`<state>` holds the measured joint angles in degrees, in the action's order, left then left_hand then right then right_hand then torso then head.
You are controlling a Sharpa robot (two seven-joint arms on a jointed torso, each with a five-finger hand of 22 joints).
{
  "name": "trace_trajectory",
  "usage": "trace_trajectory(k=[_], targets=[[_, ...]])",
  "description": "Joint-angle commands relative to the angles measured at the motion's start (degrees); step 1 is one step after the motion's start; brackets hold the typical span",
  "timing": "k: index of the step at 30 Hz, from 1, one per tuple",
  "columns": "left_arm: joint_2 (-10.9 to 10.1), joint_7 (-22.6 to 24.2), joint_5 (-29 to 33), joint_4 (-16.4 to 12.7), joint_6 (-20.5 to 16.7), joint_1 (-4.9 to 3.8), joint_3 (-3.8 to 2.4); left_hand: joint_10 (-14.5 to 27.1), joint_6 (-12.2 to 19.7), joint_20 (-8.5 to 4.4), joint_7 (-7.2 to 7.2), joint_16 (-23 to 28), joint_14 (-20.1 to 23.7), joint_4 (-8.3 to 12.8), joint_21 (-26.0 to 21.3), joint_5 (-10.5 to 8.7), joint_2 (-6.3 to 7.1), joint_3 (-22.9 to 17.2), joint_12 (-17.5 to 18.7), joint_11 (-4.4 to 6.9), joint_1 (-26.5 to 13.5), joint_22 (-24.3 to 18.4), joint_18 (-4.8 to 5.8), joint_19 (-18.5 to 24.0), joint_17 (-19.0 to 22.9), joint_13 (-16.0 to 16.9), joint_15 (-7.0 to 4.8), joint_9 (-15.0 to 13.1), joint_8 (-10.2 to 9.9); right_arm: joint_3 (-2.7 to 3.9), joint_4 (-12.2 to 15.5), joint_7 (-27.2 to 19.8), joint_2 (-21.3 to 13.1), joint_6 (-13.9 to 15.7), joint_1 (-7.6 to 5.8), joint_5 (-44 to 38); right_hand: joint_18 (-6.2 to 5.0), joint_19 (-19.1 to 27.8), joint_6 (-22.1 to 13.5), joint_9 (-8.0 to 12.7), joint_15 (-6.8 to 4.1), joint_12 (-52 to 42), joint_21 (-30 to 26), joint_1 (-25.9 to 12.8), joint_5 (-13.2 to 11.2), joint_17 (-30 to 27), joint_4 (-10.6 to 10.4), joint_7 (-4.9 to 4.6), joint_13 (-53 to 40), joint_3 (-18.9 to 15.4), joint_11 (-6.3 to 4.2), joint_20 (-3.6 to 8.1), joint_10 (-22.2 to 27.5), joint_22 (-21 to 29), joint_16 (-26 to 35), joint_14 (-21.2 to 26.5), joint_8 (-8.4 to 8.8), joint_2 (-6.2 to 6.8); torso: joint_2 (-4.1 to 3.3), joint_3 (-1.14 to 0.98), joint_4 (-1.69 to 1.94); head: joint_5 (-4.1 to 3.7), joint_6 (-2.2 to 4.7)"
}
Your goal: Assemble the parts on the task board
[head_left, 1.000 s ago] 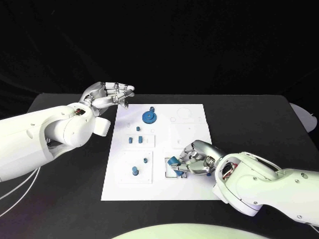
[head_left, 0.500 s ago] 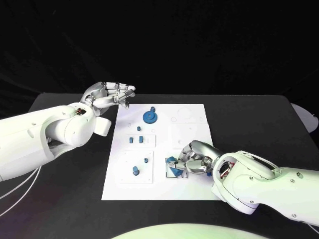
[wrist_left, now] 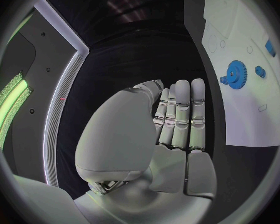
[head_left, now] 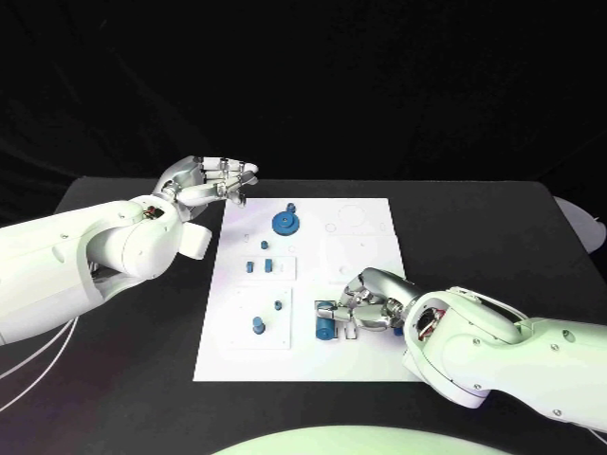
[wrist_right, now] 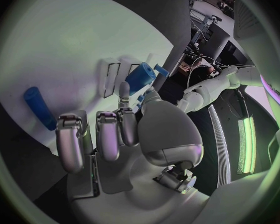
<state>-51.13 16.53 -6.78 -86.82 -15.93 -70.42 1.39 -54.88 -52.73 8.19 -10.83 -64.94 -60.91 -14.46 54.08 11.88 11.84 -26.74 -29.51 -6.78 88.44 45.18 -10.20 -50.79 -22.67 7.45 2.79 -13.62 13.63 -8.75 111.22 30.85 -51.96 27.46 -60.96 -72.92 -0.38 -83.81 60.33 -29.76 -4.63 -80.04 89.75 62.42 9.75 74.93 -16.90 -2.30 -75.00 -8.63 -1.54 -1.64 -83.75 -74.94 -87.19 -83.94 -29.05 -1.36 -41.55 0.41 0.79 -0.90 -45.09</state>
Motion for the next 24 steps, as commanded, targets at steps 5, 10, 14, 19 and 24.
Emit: trace_trajectory(k=[5, 10, 14, 19, 24], targets=[[0.0, 0.2, 0.1, -0.2, 1.0, -0.03, -0.04, 0.1, 0.6, 0.1, 0.03, 0.3, -0.4, -0.1, -0.4, -0.23, -0.14, -0.3, -0.2, -0.04, -0.6, -0.1, -0.36, -0.3, 0.0, 0.1, -0.09, -0.1, -0.1, -0.01, 0.9, -0.4, -0.5, 0.1, 0.08, -2.6, 0.38, -6.2, -0.6, -0.3, -0.54, 0.1, 0.3, 1.4, 1.2, 7.6, 0.2, 0.05, -6.5, -0.7, -0.23, 0.42, -1.4, -15.1, -0.3, -4.7, -0.55, -0.66, 0.04, -0.03, 0.03, 0.1, -0.04], [-0.1, 0.1, 0.1, -0.2, 1.0, -0.03, -0.03, 0.1, 0.6, 0.1, 0.03, 0.3, -0.4, -0.1, -0.4, -0.23, -0.14, -0.3, -0.2, -0.04, -0.6, -0.1, -0.36, -0.3, 0.0, 0.1, -0.09, -0.1, -0.1, 0.0, 2.3, -1.7, -1.6, 0.4, 0.08, -2.7, 0.38, -6.2, -0.9, -0.4, -0.6, -0.2, 0.3, 4.1, 2.1, 8.0, 0.2, 0.13, -6.9, -1.2, -0.31, 0.46, -1.6, -15.1, -0.5, -4.8, -0.83, -0.94, 0.03, -0.04, -0.02, 0.21, -0.01], [-0.1, 0.1, 0.1, -0.2, 1.0, -0.03, -0.03, 0.1, 0.6, 0.1, 0.03, 0.3, -0.4, -0.1, -0.4, -0.23, -0.14, -0.3, -0.2, -0.04, -0.6, -0.1, -0.36, -0.3, 0.0, 0.1, -0.09, -0.1, -0.1, 0.02, 3.7, -3.1, -2.7, -0.7, 0.03, -2.1, 0.38, -6.2, -1.0, -0.4, -0.64, -0.3, 0.3, 5.8, 2.3, 8.2, 0.3, 0.19, -7.2, -1.5, -0.36, 0.51, -1.7, -15.1, -0.5, -4.8, -0.97, -0.86, 0.05, -0.03, -0.07, 0.33, -0.1], [-0.1, 0.1, 0.1, -0.1, 1.1, -0.03, -0.03, 0.1, 0.6, 0.1, 0.03, 0.3, -0.4, -0.1, -0.4, -0.23, -0.14, -0.3, -0.2, -0.04, -0.6, -0.1, -0.36, -0.3, 0.0, 0.1, -0.09, -0.1, -0.1, 0.04, 4.6, -4.6, -3.6, -4.2, -0.03, -1.2, 0.38, -6.2, -1.1, -0.4, -0.71, -0.6, 0.3, 10.1, 2.0, 8.5, 0.6, 0.25, -7.5, -2.0, -0.43, 0.58, -1.9, -15.1, -0.6, -4.9, -1.1, -0.11, 0.11, 0.01, -0.14, 0.29, -0.09], [-0.1, 0.1, 0.1, 0.0, 1.1, -0.03, -0.03, 0.1, 0.6, 0.1, 0.03, 0.3, -0.4, -0.1, -0.4, -0.23, -0.14, -0.3, -0.2, -0.04, -0.6, -0.1, -0.36, -0.3, 0.0, 0.1, -0.09, -0.1, -0.1, 0.03, 4.4, -5.1, -3.7, -6.3, -0.05, -0.9, 0.38, -6.2, -1.2, -0.3, -0.75, -0.5, 0.3, 13.4, 0.6, 8.5, 0.5, 0.3, -7.6, -2.2, -0.48, 0.62, -1.9, -15.1, -0.6, -4.9, -1.11, 0.04, 0.05, 0.0, 0.0, 0.19, -0.11]])
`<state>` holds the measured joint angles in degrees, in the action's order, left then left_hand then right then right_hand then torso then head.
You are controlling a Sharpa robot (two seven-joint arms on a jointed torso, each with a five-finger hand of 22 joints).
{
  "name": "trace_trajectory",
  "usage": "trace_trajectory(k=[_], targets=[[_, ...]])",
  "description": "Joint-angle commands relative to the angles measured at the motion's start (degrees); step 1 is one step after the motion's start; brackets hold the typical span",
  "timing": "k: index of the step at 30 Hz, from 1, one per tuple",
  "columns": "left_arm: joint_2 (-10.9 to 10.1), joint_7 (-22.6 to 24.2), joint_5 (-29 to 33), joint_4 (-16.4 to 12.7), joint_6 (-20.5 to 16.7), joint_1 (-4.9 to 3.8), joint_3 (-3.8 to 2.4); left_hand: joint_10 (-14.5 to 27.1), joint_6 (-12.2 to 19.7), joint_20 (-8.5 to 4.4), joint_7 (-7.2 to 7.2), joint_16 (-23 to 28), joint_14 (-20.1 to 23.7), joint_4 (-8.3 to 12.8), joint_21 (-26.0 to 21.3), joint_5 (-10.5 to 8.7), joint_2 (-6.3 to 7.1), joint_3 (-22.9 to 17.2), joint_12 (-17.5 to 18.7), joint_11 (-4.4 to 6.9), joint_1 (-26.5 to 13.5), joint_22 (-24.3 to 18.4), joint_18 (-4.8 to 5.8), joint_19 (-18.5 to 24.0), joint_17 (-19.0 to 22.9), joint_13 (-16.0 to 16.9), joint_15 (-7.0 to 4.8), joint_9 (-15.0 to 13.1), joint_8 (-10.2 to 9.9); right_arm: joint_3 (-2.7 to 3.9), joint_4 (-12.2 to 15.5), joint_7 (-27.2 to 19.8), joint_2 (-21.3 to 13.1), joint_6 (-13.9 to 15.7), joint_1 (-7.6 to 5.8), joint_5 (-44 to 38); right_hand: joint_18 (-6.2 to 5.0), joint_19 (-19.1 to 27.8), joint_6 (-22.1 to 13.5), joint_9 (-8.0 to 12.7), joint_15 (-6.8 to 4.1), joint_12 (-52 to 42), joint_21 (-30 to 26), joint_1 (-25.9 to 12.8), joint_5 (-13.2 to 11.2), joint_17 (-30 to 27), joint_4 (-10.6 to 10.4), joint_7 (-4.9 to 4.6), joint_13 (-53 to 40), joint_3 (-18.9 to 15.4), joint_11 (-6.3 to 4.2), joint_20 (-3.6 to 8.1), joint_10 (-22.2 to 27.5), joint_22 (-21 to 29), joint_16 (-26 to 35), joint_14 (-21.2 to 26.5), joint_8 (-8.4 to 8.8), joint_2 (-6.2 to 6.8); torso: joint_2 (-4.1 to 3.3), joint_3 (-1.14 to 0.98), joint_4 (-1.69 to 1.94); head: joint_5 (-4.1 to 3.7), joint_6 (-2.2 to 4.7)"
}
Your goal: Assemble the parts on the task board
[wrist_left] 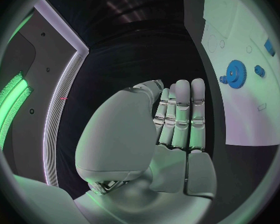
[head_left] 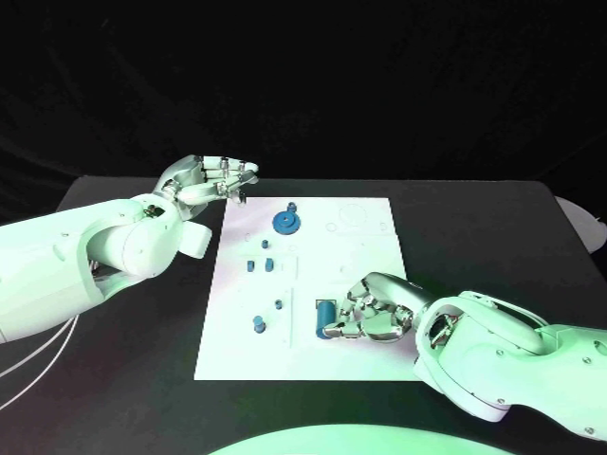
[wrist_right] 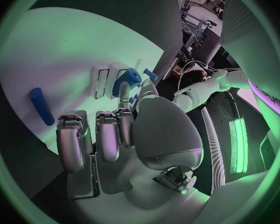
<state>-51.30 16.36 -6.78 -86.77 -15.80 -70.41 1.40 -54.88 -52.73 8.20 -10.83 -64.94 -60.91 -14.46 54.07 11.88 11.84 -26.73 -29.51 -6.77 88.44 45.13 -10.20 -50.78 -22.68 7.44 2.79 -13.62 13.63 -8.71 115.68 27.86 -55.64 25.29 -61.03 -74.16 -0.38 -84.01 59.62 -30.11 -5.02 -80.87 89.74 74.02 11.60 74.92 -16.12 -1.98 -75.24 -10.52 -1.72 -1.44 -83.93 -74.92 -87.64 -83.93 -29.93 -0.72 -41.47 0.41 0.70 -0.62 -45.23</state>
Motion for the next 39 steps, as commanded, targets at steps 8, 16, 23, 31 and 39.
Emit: trace_trajectory(k=[8, 16, 23, 31, 39], targets=[[0.2, 0.3, 0.1, 0.0, 1.0, -0.03, -0.02, 0.1, 0.6, 0.09, 0.03, 0.3, -0.4, -0.1, -0.4, -0.23, -0.13, -0.3, -0.2, -0.05, -0.6, 0.0, -0.36, -0.3, 0.1, 0.1, -0.09, -0.1, -0.1, -0.01, -1.0, -1.6, 0.6, -4.4, 0.01, 0.3, 0.38, -6.0, -0.4, 0.1, -0.37, 0.2, 0.3, 2.4, -1.3, 8.7, -0.4, 0.01, -7.5, -0.2, -0.31, 0.43, -1.8, -15.1, -0.2, -4.9, -0.24, -1.04, -0.09, 0.05, 0.19, -0.06, 0.13], [0.1, 0.2, 0.1, -0.1, 1.0, -0.03, -0.01, 0.2, 0.6, 0.1, 0.01, 0.3, -0.4, -0.1, -0.4, -0.23, -0.13, -0.4, -0.2, -0.06, -0.8, -0.1, -0.36, -0.3, 0.1, 0.1, -0.08, -0.1, -0.1, -0.01, -2.4, -0.3, 1.1, -3.1, 0.02, -1.0, 0.38, -6.0, -0.1, 0.3, -0.41, -0.3, 0.3, 2.3, -0.4, 9.0, -0.7, 0.07, -8.0, -0.1, -0.37, 0.46, -2.1, -15.1, -0.3, -5.0, -0.31, -2.75, -0.05, 0.07, 0.1, 0.01, 0.07], [0.1, 0.2, 0.1, -0.1, 1.0, -0.04, -0.01, 0.2, 0.6, 0.1, 0.01, 0.3, -0.4, -0.1, -0.4, -0.23, -0.13, -0.4, -0.2, -0.06, -0.8, -0.1, -0.36, -0.3, 0.1, 0.1, -0.08, -0.1, -0.1, 0.0, -2.9, 0.5, 1.3, -1.6, 0.02, -2.4, 0.38, -6.0, 0.4, 0.2, -0.51, -1.4, 0.3, 1.2, -0.2, 9.5, -0.7, 0.26, -8.9, -0.3, -0.51, 0.53, -2.7, -15.1, -0.5, -5.1, -0.64, -4.38, -0.07, 0.01, 0.09, 0.04, 0.07], [0.1, 0.2, 0.1, -0.1, 1.0, -0.04, -0.01, 0.2, 0.6, 0.1, 0.01, 0.3, -0.4, -0.1, -0.4, -0.23, -0.13, -0.4, -0.2, -0.06, -0.8, -0.1, -0.36, -0.3, 0.1, 0.1, -0.08, -0.1, -0.1, 0.0, -3.2, 0.4, 1.7, -1.9, 0.01, -3.0, 0.38, -6.0, 0.4, 0.2, -0.59, -1.5, 0.3, 1.6, -0.1, 9.6, -0.4, 0.41, -9.1, -0.4, -0.63, 0.58, -2.8, -15.1, -0.5, -5.1, -0.72, -4.24, -0.07, 0.03, 0.08, 0.03, 0.12], [0.1, 0.2, 0.1, -0.1, 1.0, -0.04, -0.01, 0.2, 0.6, 0.1, 0.01, 0.3, -0.4, -0.1, -0.4, -0.23, -0.13, -0.4, -0.2, -0.06, -0.8, -0.1, -0.36, -0.3, 0.1, 0.1, -0.08, -0.1, -0.1, 0.0, -3.4, -0.6, 1.9, -4.8, 0.0, -2.5, 0.38, -6.0, 0.1, 0.2, -0.64, -1.0, 0.3, 3.6, -3.1, 9.3, -0.4, 0.34, -8.8, -2.0, -0.6, 0.69, -2.5, -15.1, -0.4, -5.0, -0.93, -2.09, -0.04, 0.07, 0.09, 0.07, 0.09]])
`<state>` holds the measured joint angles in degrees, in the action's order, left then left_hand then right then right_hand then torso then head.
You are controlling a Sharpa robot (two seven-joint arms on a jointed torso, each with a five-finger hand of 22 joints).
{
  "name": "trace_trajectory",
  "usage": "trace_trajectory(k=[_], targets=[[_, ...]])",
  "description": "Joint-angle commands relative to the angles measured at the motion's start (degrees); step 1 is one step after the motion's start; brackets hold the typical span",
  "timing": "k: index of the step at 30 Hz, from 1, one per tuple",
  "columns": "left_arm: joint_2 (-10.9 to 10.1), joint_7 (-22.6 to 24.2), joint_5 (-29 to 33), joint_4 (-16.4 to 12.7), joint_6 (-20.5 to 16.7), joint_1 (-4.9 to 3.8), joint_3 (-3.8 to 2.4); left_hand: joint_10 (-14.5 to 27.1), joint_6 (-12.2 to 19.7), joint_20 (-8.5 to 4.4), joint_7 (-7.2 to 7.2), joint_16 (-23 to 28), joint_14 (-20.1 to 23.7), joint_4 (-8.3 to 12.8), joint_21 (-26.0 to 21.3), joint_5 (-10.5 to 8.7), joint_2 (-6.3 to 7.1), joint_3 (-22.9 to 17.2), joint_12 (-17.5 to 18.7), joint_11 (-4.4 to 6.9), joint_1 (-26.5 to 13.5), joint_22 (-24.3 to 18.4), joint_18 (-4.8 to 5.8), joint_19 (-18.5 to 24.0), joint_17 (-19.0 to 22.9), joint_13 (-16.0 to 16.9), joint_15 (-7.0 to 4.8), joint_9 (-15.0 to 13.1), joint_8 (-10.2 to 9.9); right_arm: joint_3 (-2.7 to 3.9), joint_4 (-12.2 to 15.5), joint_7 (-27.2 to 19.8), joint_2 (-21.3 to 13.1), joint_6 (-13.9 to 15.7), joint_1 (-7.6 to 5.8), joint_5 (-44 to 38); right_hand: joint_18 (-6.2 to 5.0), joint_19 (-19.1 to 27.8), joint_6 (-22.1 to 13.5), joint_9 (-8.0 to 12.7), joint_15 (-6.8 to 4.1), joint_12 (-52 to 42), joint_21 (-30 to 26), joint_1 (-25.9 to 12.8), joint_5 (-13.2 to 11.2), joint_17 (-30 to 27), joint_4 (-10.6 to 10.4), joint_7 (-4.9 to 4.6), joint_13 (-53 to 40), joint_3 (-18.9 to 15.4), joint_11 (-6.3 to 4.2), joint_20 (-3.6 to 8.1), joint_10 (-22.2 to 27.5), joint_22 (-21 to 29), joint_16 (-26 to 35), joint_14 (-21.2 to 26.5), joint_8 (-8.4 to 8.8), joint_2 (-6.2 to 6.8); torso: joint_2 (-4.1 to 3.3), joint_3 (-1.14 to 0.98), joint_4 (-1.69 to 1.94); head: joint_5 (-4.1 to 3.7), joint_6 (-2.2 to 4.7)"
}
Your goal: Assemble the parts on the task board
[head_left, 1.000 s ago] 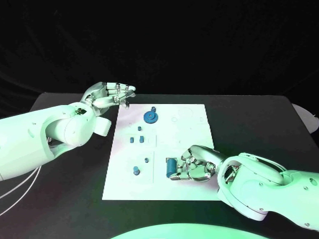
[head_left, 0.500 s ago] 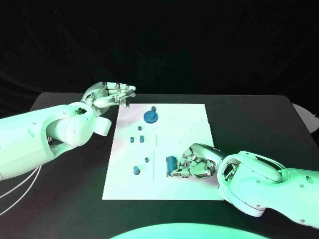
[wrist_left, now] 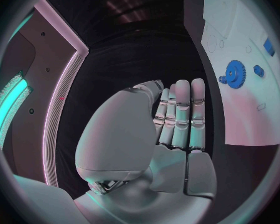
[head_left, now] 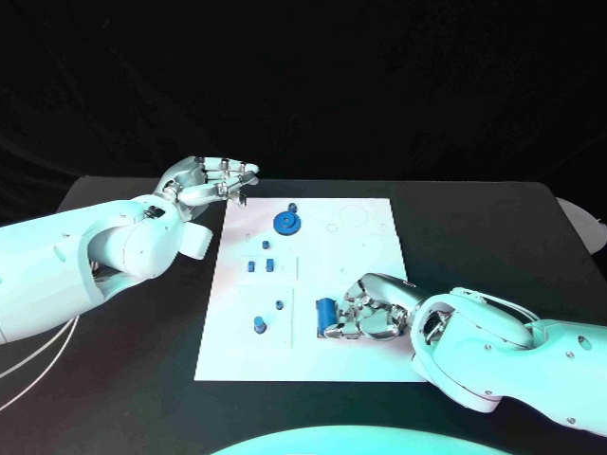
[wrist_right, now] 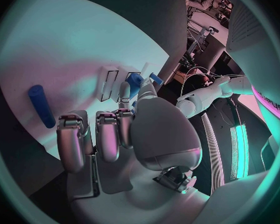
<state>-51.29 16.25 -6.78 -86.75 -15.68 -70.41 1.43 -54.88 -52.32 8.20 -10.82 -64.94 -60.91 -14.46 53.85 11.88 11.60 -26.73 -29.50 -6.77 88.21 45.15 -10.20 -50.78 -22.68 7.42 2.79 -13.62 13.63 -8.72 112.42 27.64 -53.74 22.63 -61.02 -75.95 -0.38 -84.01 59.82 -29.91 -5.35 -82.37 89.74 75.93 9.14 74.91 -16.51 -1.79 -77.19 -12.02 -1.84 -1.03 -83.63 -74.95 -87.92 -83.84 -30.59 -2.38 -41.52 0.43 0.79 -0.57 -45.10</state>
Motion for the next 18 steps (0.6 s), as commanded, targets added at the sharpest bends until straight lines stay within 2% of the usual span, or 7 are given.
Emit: trace_trajectory(k=[1, 3, 7, 10, 16, 18], targets=[[0.0, 0.3, 0.1, -0.1, 0.9, -0.04, -0.04, 0.2, 0.2, 0.1, 0.0, 0.3, -0.4, -0.1, -0.2, -0.23, 0.11, -0.4, -0.2, -0.07, -0.5, -0.1, -0.36, -0.3, 0.1, 0.1, -0.08, -0.1, -0.1, 0.02, -0.1, -0.5, 0.0, -2.4, -0.01, -0.6, 0.38, -6.0, -0.1, 0.0, -0.3, 0.5, 0.3, 1.8, -0.8, 9.3, 0.0, 0.13, -6.9, -0.6, -0.46, 0.27, -2.8, -15.1, -0.1, -5.1, -0.27, -0.32, 0.01, 0.06, 0.0, 0.03, -0.05], [0.0, 0.3, 0.1, -0.1, 0.9, -0.04, -0.04, 0.2, 0.2, 0.1, 0.0, 0.3, -0.4, -0.1, -0.2, -0.23, 0.11, -0.4, -0.2, -0.07, -0.5, -0.1, -0.36, -0.3, 0.1, 0.1, -0.08, -0.1, -0.1, 0.02, -0.1, -0.7, 0.0, -3.1, -0.01, -0.5, 0.38, -6.0, -0.2, 0.0, -0.23, 0.8, 0.3, 2.4, -2.6, 9.2, 0.0, 0.03, -6.7, -1.3, -0.38, 0.21, -2.7, -15.1, -0.1, -5.1, -0.39, 0.31, 0.02, 0.06, 0.0, 0.04, -0.07], [0.0, 0.2, 0.1, -0.1, 1.0, -0.04, -0.04, 0.2, 0.2, 0.1, 0.01, 0.4, -0.4, 0.0, -0.2, -0.23, 0.12, -0.5, -0.2, -0.06, -0.6, -0.1, -0.36, -0.4, 0.1, 0.1, -0.07, -0.1, 0.0, 0.02, -0.1, -1.0, 0.0, -3.7, -0.01, -0.4, 0.38, -6.0, -0.2, 0.0, -0.18, 0.8, 0.3, 2.6, -3.4, 9.2, 0.0, -0.03, -6.8, -1.7, -0.33, 0.18, -2.7, -15.1, -0.1, -5.1, -0.45, 0.6, 0.03, 0.04, 0.01, 0.06, -0.1], [0.0, 0.2, 0.1, -0.1, 1.0, -0.04, -0.04, 0.2, 0.2, 0.1, 0.01, 0.4, -0.4, 0.0, -0.2, -0.23, 0.12, -0.5, -0.2, -0.06, -0.6, -0.1, -0.36, -0.4, 0.1, 0.1, -0.07, -0.1, 0.0, 0.02, 0.0, -1.3, 0.0, -3.3, -0.01, -0.3, 0.38, -6.0, -0.2, 0.0, -0.09, 1.0, 0.3, 2.7, -5.3, 9.2, -0.1, -0.17, -6.7, -2.4, -0.22, 0.1, -2.6, -15.1, -0.1, -5.1, -0.6, 1.2, 0.01, 0.0, 0.04, 0.05, -0.1], [0.0, 0.1, 0.1, -0.1, 1.0, -0.04, -0.03, 0.2, 0.2, 0.1, 0.01, 0.4, -0.4, 0.0, -0.2, -0.23, 0.12, -0.5, -0.2, -0.06, -0.6, -0.1, -0.36, -0.4, 0.1, 0.1, -0.07, -0.1, 0.0, 0.03, 0.4, -2.0, -0.6, -1.2, -0.02, -0.2, 0.38, -6.0, -0.2, 0.0, -0.01, 1.1, 0.3, 1.8, -5.5, 9.1, -0.3, -0.28, -6.6, -2.9, -0.12, 0.03, -2.6, -15.1, -0.1, -5.1, -0.69, 1.02, -0.01, -0.02, 0.0, 0.1, -0.01], [-0.1, 0.1, 0.1, -0.1, 1.0, -0.04, -0.03, 0.2, 0.2, 0.1, 0.01, 0.4, -0.4, 0.0, -0.2, -0.23, 0.12, -0.5, -0.2, -0.06, -0.6, -0.1, -0.36, -0.4, 0.1, 0.1, -0.07, -0.1, 0.0, 0.06, 0.6, -2.2, -0.8, -0.7, -0.05, -0.2, 0.38, -6.0, -0.2, 0.0, 0.01, 1.2, 0.3, 1.5, -5.1, 9.1, -0.2, -0.26, -6.6, -2.9, -0.11, 0.0, -2.5, -15.1, -0.1, -5.0, -0.72, 0.58, -0.01, -0.03, 0.0, 0.12, -0.03]])
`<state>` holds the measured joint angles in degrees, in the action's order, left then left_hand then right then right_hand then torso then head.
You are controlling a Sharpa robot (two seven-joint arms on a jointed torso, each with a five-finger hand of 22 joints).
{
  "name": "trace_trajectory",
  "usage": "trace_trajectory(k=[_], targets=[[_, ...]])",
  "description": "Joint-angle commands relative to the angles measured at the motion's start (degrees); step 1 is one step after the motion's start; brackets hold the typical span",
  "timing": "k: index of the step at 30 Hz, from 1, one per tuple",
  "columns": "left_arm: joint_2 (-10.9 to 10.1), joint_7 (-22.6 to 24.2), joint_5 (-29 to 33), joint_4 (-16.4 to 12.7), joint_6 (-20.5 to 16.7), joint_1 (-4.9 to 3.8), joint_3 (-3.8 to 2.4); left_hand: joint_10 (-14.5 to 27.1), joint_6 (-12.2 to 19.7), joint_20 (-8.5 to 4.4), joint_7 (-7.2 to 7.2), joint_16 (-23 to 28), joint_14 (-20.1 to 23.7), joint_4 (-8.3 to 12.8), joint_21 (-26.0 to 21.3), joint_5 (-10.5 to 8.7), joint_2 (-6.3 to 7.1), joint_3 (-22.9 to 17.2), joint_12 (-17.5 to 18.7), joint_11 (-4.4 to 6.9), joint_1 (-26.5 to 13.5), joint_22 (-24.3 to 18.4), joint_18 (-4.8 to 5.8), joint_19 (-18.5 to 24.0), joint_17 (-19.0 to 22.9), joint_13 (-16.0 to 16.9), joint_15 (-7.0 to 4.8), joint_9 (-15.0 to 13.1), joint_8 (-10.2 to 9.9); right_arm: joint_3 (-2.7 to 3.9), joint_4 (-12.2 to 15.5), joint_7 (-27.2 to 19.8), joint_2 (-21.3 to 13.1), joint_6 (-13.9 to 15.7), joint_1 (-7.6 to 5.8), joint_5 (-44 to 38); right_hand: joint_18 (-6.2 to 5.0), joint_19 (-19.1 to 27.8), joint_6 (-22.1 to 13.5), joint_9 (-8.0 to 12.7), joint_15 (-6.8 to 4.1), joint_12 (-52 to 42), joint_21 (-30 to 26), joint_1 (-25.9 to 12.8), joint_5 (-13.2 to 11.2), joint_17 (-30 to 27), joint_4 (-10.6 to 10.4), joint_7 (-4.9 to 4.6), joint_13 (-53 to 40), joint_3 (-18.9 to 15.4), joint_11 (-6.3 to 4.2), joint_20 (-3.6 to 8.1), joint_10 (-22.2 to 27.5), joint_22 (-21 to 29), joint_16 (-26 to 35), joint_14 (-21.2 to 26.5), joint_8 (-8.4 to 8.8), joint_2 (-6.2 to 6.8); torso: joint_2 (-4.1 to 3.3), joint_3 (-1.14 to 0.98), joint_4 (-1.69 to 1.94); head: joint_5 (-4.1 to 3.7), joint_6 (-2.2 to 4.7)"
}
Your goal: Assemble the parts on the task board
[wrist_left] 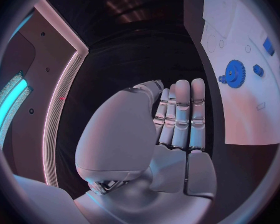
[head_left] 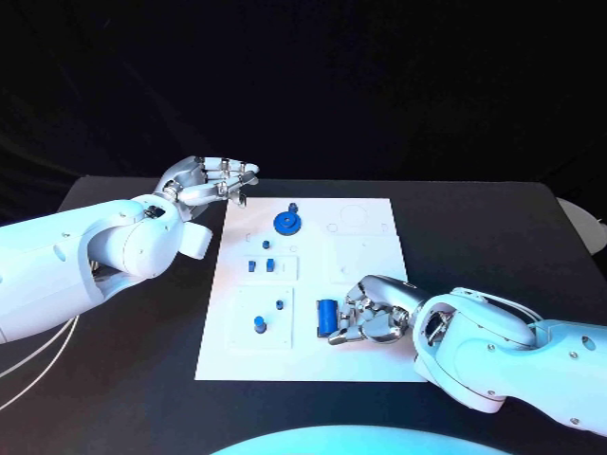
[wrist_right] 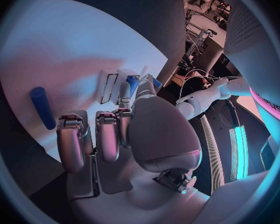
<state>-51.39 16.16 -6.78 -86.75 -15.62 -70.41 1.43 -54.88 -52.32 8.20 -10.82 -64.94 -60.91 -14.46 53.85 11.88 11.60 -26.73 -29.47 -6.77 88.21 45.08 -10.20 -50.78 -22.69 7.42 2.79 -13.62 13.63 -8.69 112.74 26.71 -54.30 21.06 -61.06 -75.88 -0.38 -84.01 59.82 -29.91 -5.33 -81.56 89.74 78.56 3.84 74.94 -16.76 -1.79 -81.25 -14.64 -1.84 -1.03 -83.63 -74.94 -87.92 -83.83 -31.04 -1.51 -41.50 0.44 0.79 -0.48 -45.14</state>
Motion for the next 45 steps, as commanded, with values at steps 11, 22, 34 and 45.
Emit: trace_trajectory(k=[11, 22, 34, 45], targets=[[0.0, 0.3, 0.1, -0.1, 0.9, -0.03, 0.0, 0.2, 0.2, 0.1, 0.01, 0.4, -0.4, 0.0, -0.2, -0.23, 0.12, -0.5, -0.3, -0.06, -0.6, 0.0, -0.36, -0.4, 0.1, 0.1, -0.07, -0.1, 0.0, 0.22, 0.8, -4.2, -4.1, 4.6, -2.16, 1.9, 0.38, -6.0, -2.6, 0.7, 0.45, 3.4, 0.3, 1.5, 5.7, 7.8, 0.2, -0.98, -0.7, -0.5, 0.47, -0.35, -1.1, -15.1, 0.5, -4.8, 1.47, -2.36, 0.04, -0.03, -0.04, -0.13, 0.14], [0.1, 0.3, 0.1, -0.3, 0.9, -0.02, 0.17, 0.2, 0.2, 0.1, 0.01, 0.4, -0.4, 0.0, -0.2, -0.23, 0.12, -0.5, -0.3, -0.06, -0.6, 0.0, -0.36, -0.4, 0.1, 0.1, -0.07, -0.1, 0.0, -0.04, 1.0, -3.3, -11.9, 1.1, -5.11, -1.1, 0.38, -6.0, -4.5, 1.9, 1.3, 5.5, 0.3, 2.3, 8.5, 6.6, 0.1, -2.26, 0.5, -1.4, 1.51, -1.07, -0.2, -15.1, 1.0, -4.5, 4.6, -3.86, 0.03, -0.01, -0.16, -1.36, 0.5], [0.2, 0.3, 0.1, -0.2, 1.0, 0.0, 0.29, 0.2, 0.2, 0.1, 0.01, 0.4, -0.4, 0.0, -0.2, -0.23, 0.12, -0.5, -0.3, -0.06, -0.6, 0.0, -0.36, -0.4, 0.1, 0.1, -0.07, -0.1, 0.0, -0.41, 1.8, 0.9, -14.6, -0.3, -2.11, -6.3, 0.38, -6.0, -2.9, 2.0, 1.42, 6.2, 0.3, 0.7, 7.3, 6.2, 0.0, -2.2, 0.8, -3.3, 1.54, -1.35, 0.0, -15.1, 1.2, -4.4, 5.17, -4.02, 0.04, 0.03, -0.03, -1.93, 0.51], [0.1, 0.3, 0.1, -0.1, 1.0, 0.02, 0.32, 0.2, 0.2, 0.1, 0.01, 0.4, -0.4, 0.0, -0.2, -0.23, 0.12, -0.5, -0.3, -0.06, -0.6, 0.0, -0.36, -0.4, 0.1, 0.1, -0.07, -0.1, 0.0, -0.46, 1.2, 2.9, -13.0, 0.5, 0.26, -8.0, 0.38, -6.0, -2.7, 2.0, 1.42, 6.6, 0.3, -0.1, 7.2, 5.9, 0.0, -2.22, 1.1, -4.1, 1.55, -1.36, 0.1, -15.1, 1.4, -4.4, 5.39, -4.08, -0.08, -0.01, 0.05, -1.82, 0.55]])
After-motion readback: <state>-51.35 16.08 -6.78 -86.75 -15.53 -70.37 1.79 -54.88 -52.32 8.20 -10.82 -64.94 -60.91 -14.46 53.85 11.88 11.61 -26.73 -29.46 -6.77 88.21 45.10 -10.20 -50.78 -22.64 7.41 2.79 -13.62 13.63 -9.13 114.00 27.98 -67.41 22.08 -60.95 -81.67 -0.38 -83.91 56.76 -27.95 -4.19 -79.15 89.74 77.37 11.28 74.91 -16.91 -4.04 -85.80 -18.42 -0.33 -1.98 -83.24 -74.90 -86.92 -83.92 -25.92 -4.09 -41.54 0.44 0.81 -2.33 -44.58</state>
